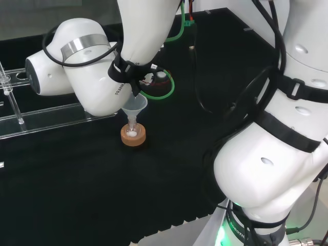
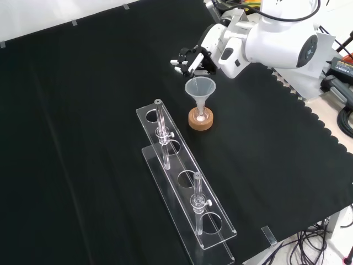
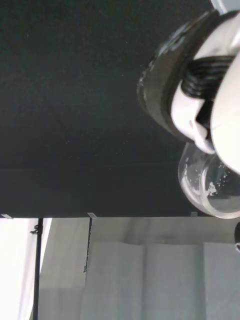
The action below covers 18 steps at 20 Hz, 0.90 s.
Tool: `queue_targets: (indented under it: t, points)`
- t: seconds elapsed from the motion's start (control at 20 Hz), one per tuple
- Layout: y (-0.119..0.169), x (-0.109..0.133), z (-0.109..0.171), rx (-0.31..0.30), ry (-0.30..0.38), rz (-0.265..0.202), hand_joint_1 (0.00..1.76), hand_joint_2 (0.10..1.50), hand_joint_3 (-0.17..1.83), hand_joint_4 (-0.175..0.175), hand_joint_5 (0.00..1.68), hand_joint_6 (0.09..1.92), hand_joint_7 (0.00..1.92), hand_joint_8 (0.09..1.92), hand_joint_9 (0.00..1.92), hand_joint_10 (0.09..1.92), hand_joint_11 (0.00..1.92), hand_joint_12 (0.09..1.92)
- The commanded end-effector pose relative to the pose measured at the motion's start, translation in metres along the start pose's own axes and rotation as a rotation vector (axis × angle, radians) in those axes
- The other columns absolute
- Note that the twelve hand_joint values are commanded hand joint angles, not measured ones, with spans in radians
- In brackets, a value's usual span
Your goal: Pour all the NaCl from the weighing funnel into the round-bottom flask.
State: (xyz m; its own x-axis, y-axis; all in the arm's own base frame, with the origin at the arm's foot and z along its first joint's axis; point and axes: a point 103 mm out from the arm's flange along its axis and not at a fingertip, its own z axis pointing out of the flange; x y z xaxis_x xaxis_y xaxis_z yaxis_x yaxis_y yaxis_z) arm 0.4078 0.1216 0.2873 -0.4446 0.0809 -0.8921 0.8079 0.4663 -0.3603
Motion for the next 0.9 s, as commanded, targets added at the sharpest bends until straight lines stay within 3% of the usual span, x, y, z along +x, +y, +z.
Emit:
queue_targets:
  t: [0.05,0.9]
  points:
    - [0.000,-0.003,-0.003,-0.005,-0.021,0.004,1.13,0.65,0.58,0.175,1.44,0.32,1.76,0.09,1.14,0.15,0.11,1.50]
    - [-0.010,0.001,-0.020,0.006,-0.083,0.007,1.13,0.65,0.59,0.175,1.43,0.34,1.76,0.09,1.14,0.15,0.11,1.50]
